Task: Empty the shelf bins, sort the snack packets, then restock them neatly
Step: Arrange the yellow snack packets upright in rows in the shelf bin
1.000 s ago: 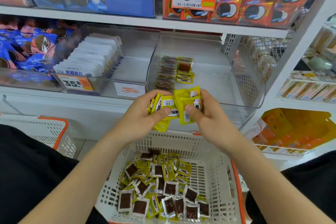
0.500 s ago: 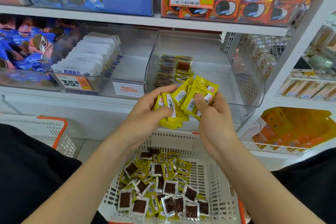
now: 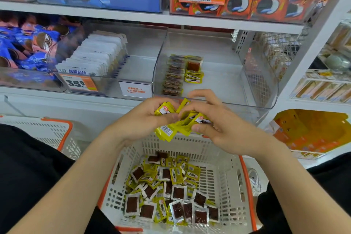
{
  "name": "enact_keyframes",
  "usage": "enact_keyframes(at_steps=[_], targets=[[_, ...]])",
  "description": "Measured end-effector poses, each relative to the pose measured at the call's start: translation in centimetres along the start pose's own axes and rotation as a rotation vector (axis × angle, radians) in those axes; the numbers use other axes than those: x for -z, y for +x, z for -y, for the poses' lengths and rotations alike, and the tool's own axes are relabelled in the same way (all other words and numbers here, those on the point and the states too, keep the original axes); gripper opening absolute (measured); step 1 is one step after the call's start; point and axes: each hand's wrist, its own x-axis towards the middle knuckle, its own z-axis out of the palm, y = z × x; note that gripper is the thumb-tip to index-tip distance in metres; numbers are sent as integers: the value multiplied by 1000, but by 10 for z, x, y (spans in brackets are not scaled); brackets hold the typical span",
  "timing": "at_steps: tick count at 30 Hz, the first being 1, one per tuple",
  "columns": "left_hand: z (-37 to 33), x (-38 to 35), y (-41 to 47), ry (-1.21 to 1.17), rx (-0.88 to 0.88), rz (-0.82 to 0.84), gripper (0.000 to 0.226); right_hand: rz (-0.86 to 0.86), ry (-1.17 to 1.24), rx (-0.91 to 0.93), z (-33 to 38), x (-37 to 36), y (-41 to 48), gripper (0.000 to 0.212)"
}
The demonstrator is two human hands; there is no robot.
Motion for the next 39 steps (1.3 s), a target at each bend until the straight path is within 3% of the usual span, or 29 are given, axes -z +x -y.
enact_keyframes(at_steps=[3,8,14,19,23,26,28,35,39], targets=[[-1,0,-1,-12,-7,-7,16,-11,-157,51,0,-8,0,37],[1,-6,3,-249,98,-106,32,-218,-263,-129,-3,-11,1,38],[2,-6,6,-27,32,-189,18,-373,535,-182,-2,10,0,38],[-4,-18,3,-126,12,-271,8,-351,790,-245,5,-14,8,28],[-7,-21,1,-200,37,-229,41,-320,666,-321,0,-19,8,24],[-4,-15,4,-329,106,-112,43,-271,607,-342,-3,-16,7,25],[0,-11,4,-273,100,-63,54,-272,535,-301,-5,-14,7,25],[-4,-10,3,-1,54,-70,36,-276,654,-321,-13,-12,5,46],[-7,-20,5,-26,40,-296,32,-222,582,-298,-10,-12,6,33]])
